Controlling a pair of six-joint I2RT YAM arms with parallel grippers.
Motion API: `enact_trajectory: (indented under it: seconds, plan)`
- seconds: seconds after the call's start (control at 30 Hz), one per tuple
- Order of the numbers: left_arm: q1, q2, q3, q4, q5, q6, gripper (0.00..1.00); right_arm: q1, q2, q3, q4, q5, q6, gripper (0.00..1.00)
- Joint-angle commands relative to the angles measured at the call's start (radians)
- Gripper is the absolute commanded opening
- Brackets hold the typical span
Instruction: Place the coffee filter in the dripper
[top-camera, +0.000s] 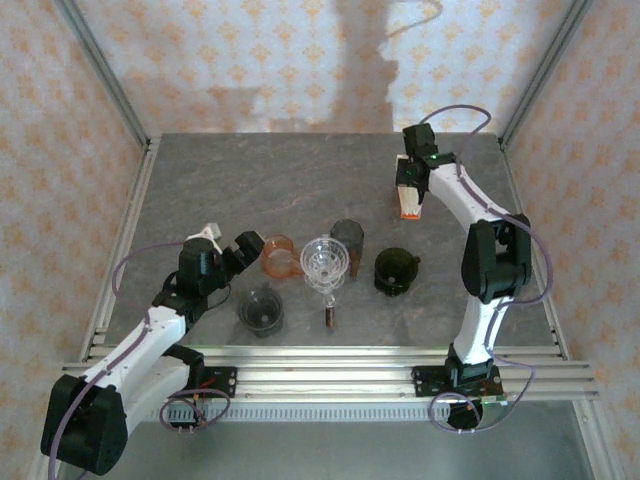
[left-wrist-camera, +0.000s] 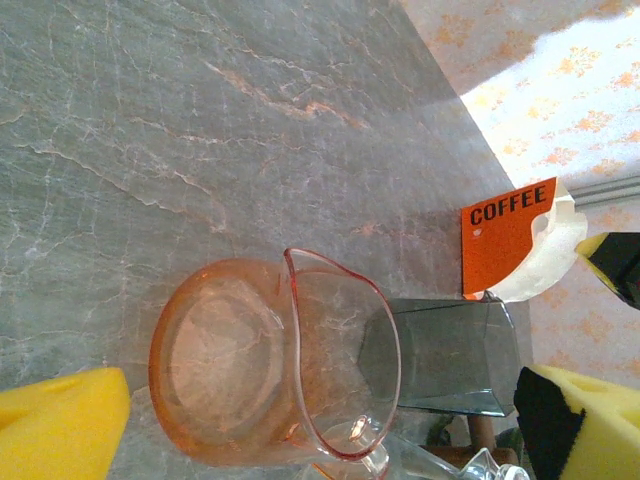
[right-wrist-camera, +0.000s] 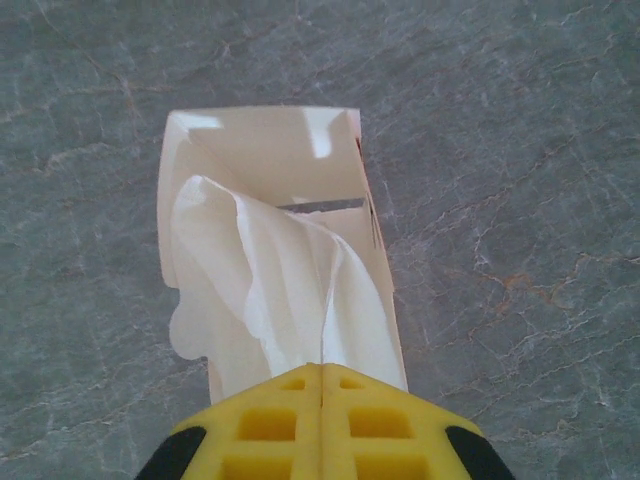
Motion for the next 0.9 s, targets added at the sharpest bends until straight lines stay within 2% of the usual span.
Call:
enact_trajectory:
  seconds: [0.0, 0.17, 0.5, 0.7, 0.87]
  plan:
    - [-0.007, -0.031, 0.010, -0.009, 0.012, 0.003, 0.99, -0.003, -0.058, -0.010, -0.012, 0.032, 0.028, 0.01]
    - [-0.006, -0.055, 0.028, -0.036, 0.015, 0.005, 1.00, -0.003, -0.116, -0.027, -0.023, 0.029, 0.052, 0.00]
    - [-0.007, -0.113, 0.092, -0.116, 0.033, -0.001, 0.99, 0.031, -0.345, -0.125, -0.065, 0.034, 0.092, 0.00]
    - [-0.020, -0.180, 0.126, -0.182, 0.046, -0.016, 0.99, 0.144, -0.530, -0.209, -0.133, 0.023, 0.095, 0.00]
    - [-0.066, -0.264, 0.152, -0.255, 0.030, -0.010, 0.99, 0.307, -0.680, -0.247, -0.211, -0.024, 0.116, 0.00]
